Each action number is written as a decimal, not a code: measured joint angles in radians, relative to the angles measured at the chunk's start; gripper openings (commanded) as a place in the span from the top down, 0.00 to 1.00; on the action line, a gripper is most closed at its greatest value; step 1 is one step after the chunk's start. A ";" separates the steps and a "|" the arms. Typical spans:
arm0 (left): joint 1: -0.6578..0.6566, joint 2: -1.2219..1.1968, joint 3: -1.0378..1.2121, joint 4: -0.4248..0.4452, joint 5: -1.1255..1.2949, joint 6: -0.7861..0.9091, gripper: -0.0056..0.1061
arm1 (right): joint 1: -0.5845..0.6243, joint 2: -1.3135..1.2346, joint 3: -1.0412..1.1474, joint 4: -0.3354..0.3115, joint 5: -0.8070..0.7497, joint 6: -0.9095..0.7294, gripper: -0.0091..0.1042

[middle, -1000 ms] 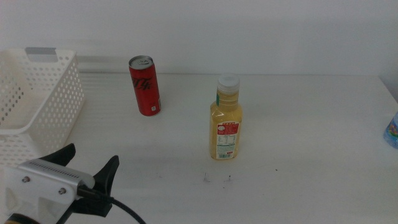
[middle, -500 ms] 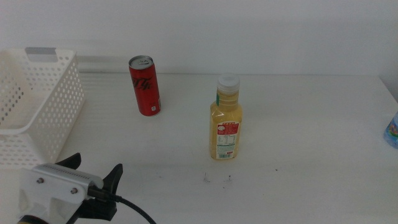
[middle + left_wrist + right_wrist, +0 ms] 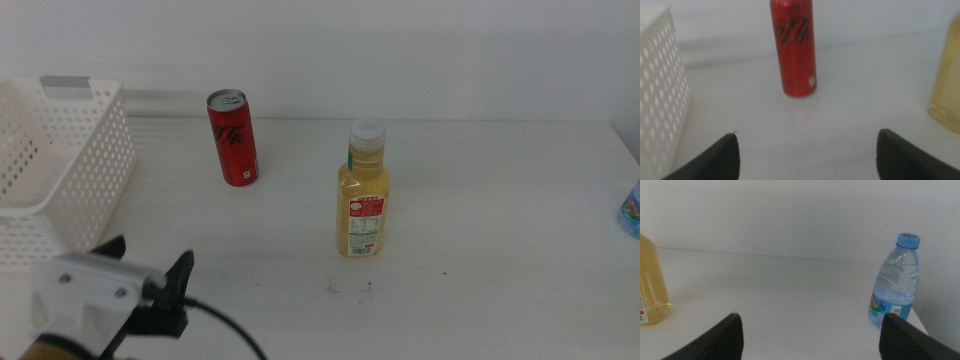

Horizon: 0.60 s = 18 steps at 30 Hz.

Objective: Use arms to grab the bottles and put them into the dustbin to the left of the table.

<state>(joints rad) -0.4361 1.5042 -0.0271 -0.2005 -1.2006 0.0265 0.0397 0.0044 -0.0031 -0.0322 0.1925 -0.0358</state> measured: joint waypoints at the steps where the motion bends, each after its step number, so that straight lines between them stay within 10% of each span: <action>1: 0.000 0.000 -0.017 -0.008 0.010 0.010 0.11 | 0.000 0.000 0.000 0.000 0.000 0.000 0.10; 8: 0.021 0.059 -0.188 -0.063 0.081 0.075 0.11 | 0.000 0.000 0.000 0.000 0.000 0.000 0.10; 18: 0.189 0.290 -0.428 0.258 0.097 -0.064 0.11 | 0.000 0.000 0.000 0.000 0.000 0.000 0.10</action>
<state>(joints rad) -0.2471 1.7937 -0.4556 0.0579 -1.1040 -0.0377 0.0397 0.0044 -0.0031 -0.0322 0.1925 -0.0358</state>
